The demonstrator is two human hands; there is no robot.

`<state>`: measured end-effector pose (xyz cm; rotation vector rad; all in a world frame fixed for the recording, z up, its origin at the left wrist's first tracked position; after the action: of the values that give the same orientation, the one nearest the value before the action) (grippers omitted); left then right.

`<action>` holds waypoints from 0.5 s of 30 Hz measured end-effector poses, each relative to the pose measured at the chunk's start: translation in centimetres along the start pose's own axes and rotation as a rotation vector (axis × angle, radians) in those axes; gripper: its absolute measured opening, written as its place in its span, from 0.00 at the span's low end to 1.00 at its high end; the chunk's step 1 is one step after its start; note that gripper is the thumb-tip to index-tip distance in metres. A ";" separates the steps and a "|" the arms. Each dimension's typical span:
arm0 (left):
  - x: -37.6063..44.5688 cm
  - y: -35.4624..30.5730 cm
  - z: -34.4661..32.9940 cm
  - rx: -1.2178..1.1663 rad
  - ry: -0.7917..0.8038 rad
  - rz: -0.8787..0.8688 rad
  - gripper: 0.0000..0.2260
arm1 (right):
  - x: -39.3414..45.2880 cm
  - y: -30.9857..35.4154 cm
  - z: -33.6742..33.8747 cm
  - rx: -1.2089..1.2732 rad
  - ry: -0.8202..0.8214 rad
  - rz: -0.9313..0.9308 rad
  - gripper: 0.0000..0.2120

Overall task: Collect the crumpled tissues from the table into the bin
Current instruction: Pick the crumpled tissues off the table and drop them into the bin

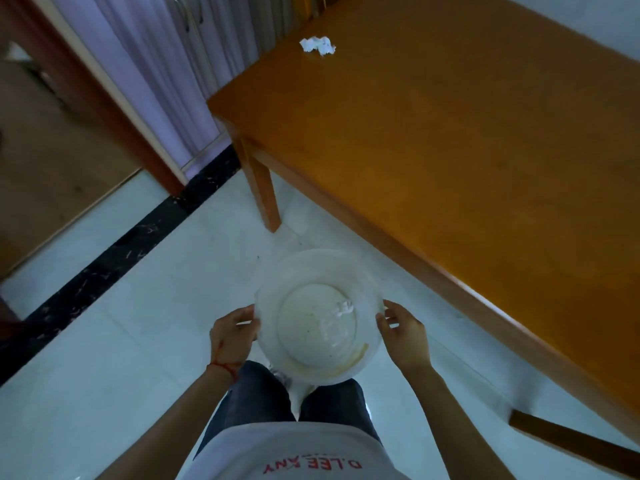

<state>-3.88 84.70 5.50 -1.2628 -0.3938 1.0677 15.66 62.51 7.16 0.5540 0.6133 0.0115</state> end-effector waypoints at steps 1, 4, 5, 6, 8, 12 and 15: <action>-0.4 0.3 0.8 0.002 -0.025 0.003 0.10 | -0.2 0.6 -0.5 -0.011 0.007 0.022 0.16; -1.1 1.5 3.6 -0.002 -0.084 0.013 0.10 | -0.8 2.8 -2.1 -0.047 0.035 0.090 0.16; -1.3 2.0 4.6 -0.017 -0.111 0.023 0.10 | -1.0 3.5 -2.9 -0.066 0.052 0.106 0.16; -1.4 2.4 5.7 -0.032 -0.138 0.032 0.11 | -1.3 4.3 -3.7 -0.083 0.071 0.119 0.16; -1.5 3.3 7.9 -0.049 -0.180 0.044 0.11 | -2.1 5.9 -5.3 -0.109 0.107 0.153 0.16; -1.6 5.1 12.9 -0.091 -0.248 0.084 0.12 | -4.1 10.1 -9.1 -0.117 0.178 0.258 0.14; -1.8 6.4 17.2 -0.133 -0.331 0.123 0.12 | -5.8 13.2 -12.8 -0.120 0.232 0.284 0.13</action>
<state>-20.53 92.63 5.72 -1.2403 -0.6536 1.3806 5.88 79.09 8.23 0.5237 0.7494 0.3827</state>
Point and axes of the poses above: each hand's wrist, its own x-axis towards the middle knuckle, its own z-axis out of the back of the hand, y = z × x, the point moved 4 cm from there along x, towards the middle knuckle, and after that the axes turned 15 degrees about -z, right-handed, at the moved point
